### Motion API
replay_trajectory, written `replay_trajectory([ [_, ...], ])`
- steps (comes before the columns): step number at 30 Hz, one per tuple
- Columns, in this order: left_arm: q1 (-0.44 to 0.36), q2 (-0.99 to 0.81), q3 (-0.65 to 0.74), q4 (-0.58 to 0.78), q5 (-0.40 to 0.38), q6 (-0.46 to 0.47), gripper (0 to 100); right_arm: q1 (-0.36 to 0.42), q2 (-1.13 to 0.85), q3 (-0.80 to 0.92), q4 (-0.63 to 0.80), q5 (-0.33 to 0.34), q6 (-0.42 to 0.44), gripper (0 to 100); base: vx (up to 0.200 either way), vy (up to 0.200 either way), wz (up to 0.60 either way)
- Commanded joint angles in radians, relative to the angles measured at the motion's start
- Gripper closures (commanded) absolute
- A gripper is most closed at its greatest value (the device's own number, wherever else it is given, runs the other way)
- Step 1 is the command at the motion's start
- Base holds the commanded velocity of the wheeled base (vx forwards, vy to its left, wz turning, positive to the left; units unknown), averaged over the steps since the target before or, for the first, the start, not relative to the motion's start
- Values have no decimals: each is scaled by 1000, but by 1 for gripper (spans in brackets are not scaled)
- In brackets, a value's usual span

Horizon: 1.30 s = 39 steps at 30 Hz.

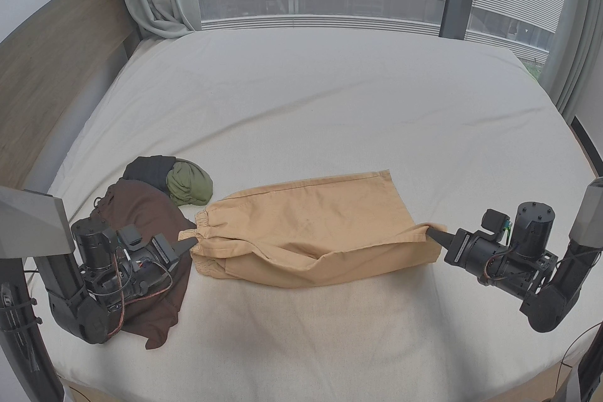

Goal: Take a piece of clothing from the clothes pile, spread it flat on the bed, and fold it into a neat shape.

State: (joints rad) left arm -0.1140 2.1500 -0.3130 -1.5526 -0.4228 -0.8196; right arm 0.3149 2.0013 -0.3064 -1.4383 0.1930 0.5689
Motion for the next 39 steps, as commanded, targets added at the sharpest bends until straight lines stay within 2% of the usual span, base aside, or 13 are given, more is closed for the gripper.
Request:
replay_trajectory([
  [1, -1, -7, -24, -3, 22, -9, 100, 4, -108, -28, 81, 0, 0, 100, 0, 0, 0],
  [21, -1, -5, -43, -3, 30, -30, 100, 7, -291, -238, 495, 0, -1, 100, 0, 0, 0],
  [39, -1, 1, -43, -3, 30, -30, 100, 12, -366, -315, 653, 0, -1, 100, 0, 0, 0],
])
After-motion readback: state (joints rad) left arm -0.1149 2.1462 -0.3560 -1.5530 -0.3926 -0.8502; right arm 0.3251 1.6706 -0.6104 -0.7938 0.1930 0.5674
